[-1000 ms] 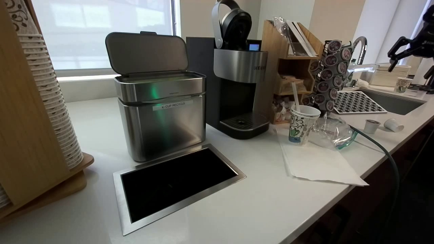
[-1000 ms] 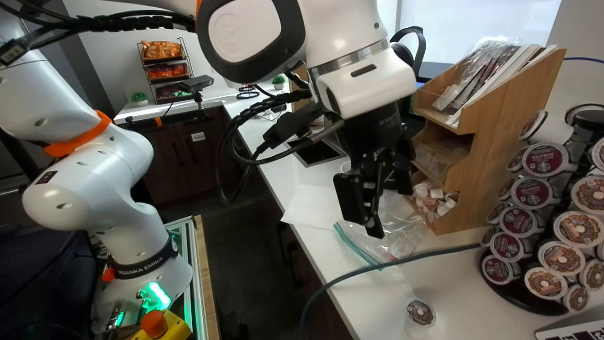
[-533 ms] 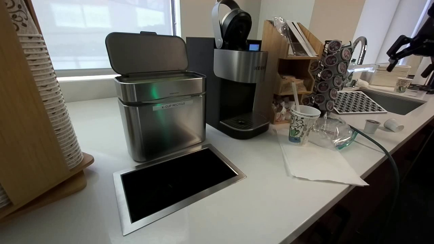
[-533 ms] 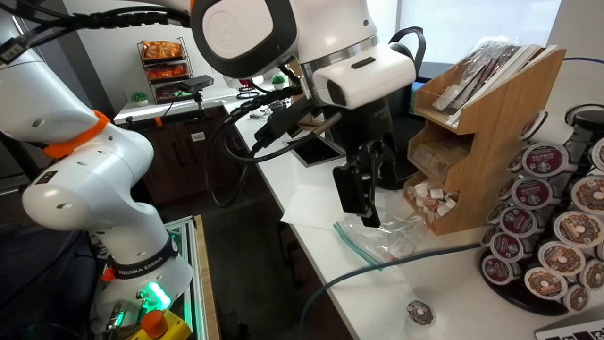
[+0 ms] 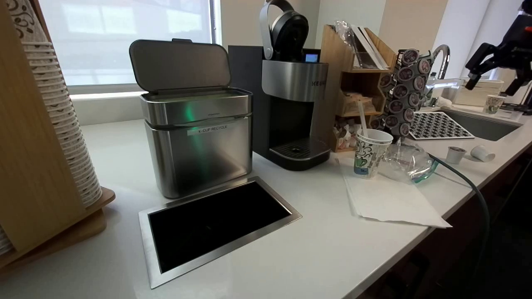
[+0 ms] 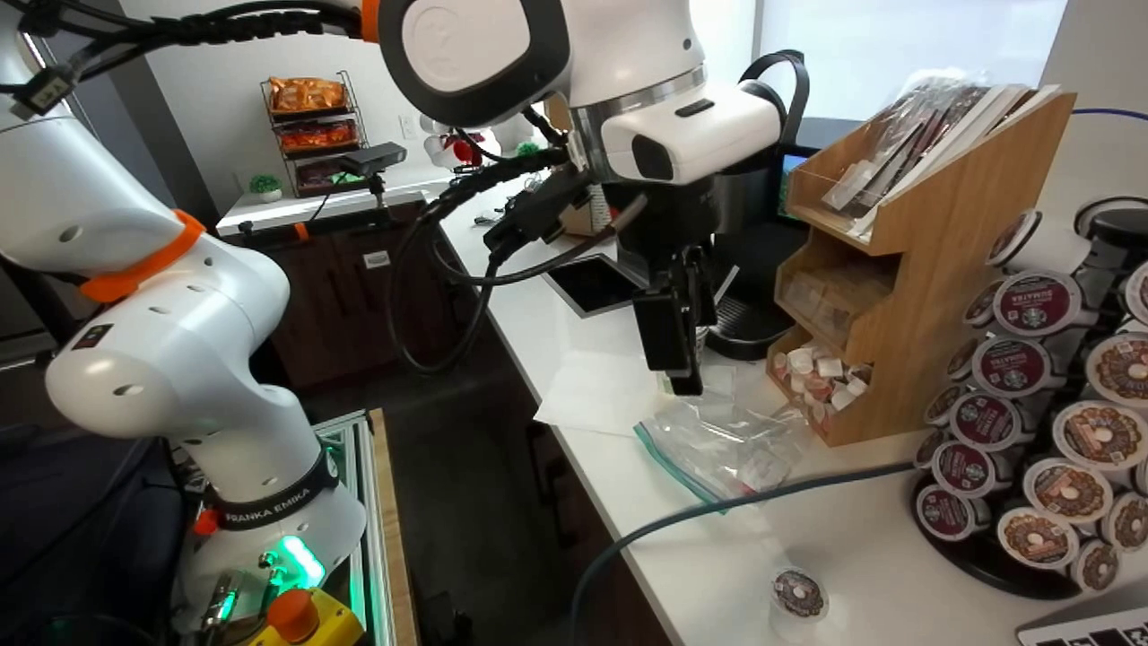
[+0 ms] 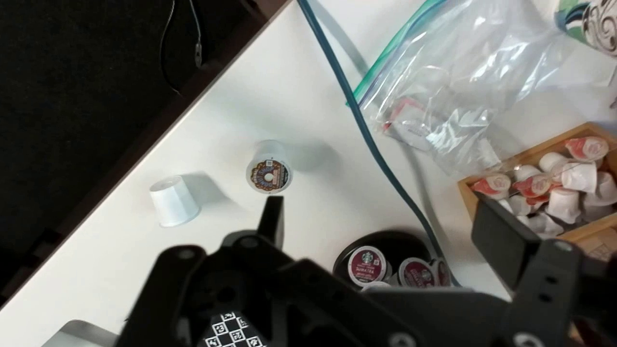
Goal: Remove the white container from the coffee making machine, put it on the countertop, pick up the paper cups and put them on the coffee making machine
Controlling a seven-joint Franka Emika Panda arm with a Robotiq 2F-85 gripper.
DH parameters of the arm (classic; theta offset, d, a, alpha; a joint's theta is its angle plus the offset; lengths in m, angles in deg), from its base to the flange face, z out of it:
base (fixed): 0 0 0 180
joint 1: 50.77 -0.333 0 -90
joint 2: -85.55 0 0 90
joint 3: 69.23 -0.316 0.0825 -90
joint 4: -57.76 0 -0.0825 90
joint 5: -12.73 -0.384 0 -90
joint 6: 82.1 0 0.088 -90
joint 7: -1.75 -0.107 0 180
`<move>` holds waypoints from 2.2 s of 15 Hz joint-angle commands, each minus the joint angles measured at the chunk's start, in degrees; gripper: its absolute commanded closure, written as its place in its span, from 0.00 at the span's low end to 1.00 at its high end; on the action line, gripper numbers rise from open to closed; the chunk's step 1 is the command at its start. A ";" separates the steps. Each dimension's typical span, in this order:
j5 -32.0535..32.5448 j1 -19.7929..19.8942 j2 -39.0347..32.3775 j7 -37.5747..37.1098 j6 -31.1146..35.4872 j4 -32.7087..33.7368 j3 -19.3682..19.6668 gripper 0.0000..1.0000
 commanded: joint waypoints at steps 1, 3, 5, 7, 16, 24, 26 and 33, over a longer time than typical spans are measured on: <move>-3.20 -2.15 -0.19 1.98 -0.64 -0.86 -1.50 0.00; -4.73 -4.02 -1.35 2.64 0.18 -0.62 -2.59 0.00; -4.87 -5.40 -3.38 1.73 0.91 -0.19 -4.25 0.00; -5.25 -6.72 -5.14 1.97 0.04 0.43 -5.40 0.00; -6.80 -9.50 -13.95 2.42 -0.30 3.88 -6.97 0.00; -10.20 -10.73 -17.77 5.05 0.05 5.20 -7.39 0.00; -11.70 -10.99 -18.21 6.90 0.77 5.19 -7.48 0.00; -15.86 -11.07 -20.51 8.86 3.87 5.66 -7.84 0.00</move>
